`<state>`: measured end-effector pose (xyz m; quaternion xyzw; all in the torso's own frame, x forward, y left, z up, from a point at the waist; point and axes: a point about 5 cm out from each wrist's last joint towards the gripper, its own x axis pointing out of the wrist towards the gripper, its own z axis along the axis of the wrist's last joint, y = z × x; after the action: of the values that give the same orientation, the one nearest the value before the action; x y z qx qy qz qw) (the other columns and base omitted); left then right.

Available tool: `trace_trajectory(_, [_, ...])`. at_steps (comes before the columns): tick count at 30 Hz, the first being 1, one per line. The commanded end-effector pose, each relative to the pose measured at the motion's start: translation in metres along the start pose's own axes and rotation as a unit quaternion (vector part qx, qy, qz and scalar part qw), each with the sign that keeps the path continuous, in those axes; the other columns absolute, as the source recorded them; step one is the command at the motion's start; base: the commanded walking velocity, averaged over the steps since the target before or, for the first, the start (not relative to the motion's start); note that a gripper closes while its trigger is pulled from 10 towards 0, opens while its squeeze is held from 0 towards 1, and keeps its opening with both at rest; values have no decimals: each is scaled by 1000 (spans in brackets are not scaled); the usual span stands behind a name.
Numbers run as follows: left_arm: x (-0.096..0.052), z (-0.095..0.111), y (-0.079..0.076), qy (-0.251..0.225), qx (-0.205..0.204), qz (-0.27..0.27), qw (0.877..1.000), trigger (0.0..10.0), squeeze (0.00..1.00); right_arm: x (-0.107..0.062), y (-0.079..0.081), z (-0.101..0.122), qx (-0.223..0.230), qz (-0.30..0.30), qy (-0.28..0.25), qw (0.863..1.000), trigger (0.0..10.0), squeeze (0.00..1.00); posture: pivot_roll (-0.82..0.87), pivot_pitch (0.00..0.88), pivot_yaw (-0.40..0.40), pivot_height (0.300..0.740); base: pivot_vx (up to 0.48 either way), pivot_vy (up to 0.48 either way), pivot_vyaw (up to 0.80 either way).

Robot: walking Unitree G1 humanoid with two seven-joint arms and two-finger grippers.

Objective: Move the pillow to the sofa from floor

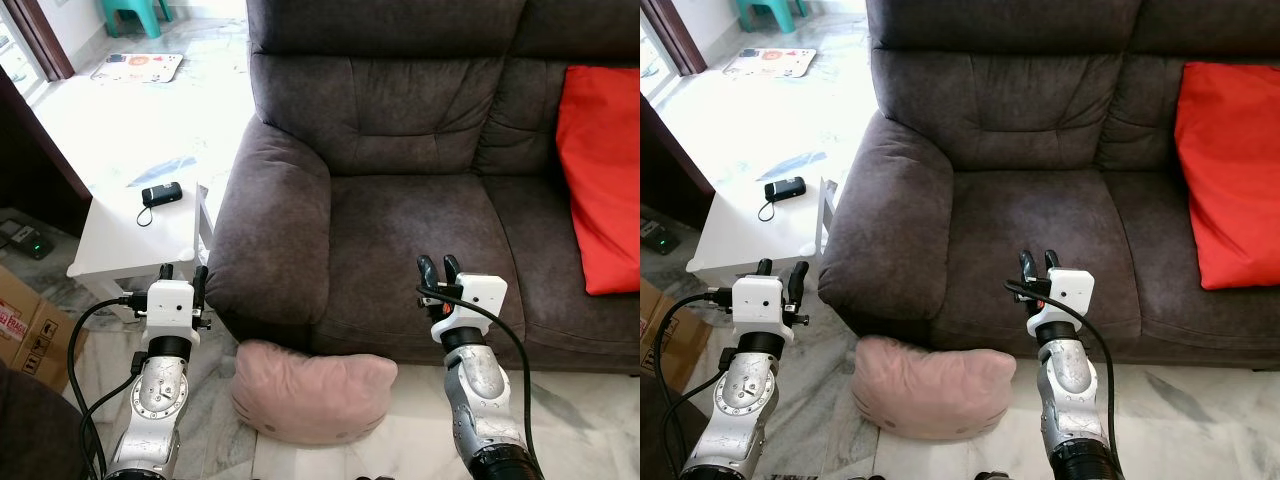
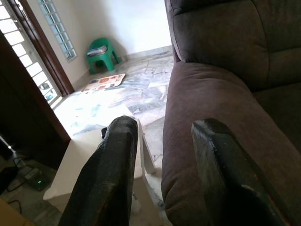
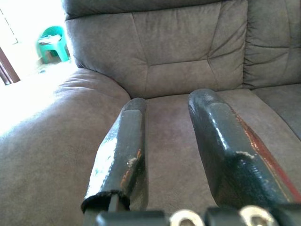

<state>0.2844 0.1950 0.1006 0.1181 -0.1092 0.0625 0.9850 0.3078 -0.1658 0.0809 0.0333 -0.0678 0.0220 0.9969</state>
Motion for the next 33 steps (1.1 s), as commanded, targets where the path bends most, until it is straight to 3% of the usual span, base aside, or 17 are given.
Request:
trace_trajectory(1, [-3, -3, 1, 12, -4, 3, 1000, 10000, 0, -1, 0, 0, 0, 4, 3, 1000, 10000, 0, 68, 182, 4, 740, 0, 0, 0])
trace_trajectory(16, [-3, -4, 0, 14, -5, 5, 1000, 10000, 0, -1, 0, 0, 1, 11, 8, 1000, 10000, 0, 67, 183, 2, 740, 0, 0, 0])
trace_trajectory(30, [-3, -4, 0, 15, -6, 7, 1000, 10000, 0, -1, 2, -1, 2, 20, 13, 1000, 10000, 0, 64, 183, -1, 657, 0, 0, 0])
trace_trajectory(33, [-3, -4, 0, 16, -6, 7, 1000, 10000, 0, -1, 3, -1, 0, 22, 12, 1000, 10000, 0, 65, 184, -2, 657, 0, 0, 0])
